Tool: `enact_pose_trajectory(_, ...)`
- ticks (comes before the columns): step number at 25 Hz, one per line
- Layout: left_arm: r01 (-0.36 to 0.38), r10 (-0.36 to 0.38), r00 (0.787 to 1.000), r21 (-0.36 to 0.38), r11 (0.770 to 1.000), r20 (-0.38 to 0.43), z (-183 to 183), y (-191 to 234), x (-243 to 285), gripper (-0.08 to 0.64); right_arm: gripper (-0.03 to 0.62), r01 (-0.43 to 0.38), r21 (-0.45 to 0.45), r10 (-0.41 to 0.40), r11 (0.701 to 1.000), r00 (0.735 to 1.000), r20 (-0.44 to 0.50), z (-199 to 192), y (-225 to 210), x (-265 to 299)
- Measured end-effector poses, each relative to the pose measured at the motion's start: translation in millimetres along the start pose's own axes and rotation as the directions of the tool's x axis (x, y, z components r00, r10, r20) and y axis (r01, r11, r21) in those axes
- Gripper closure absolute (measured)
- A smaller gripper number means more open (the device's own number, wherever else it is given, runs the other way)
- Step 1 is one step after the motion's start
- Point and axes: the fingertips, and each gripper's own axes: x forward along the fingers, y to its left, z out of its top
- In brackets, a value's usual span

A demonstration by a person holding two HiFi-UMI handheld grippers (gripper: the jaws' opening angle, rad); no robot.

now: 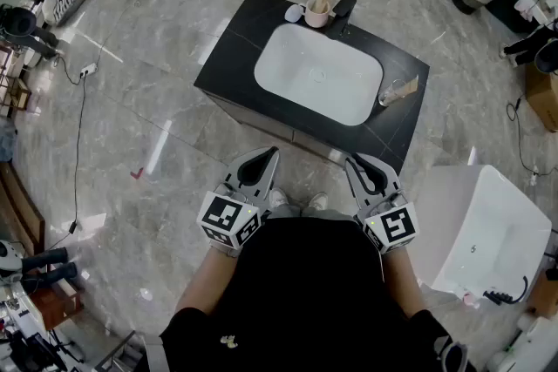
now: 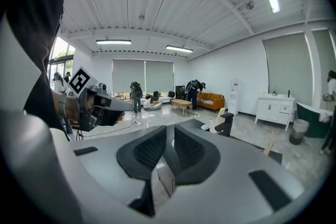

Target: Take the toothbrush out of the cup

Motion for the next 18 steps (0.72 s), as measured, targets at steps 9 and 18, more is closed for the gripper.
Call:
enact_pose_trajectory(9,-0.017,0.017,1.0,0.028,0.999,0.016,-2,35,-20,0.538,0.528,0.046,-0.005,-0.046,0.999,0.999,-0.022,-1,18,16)
enact_pose_trajectory(18,-0.075,0.076,0.997,0.03,0.997,-0.029,-15,57,-17,0.537,0.528,0.111,0.111,-0.111,0.988,0.994,-0.006,-4,-6,20)
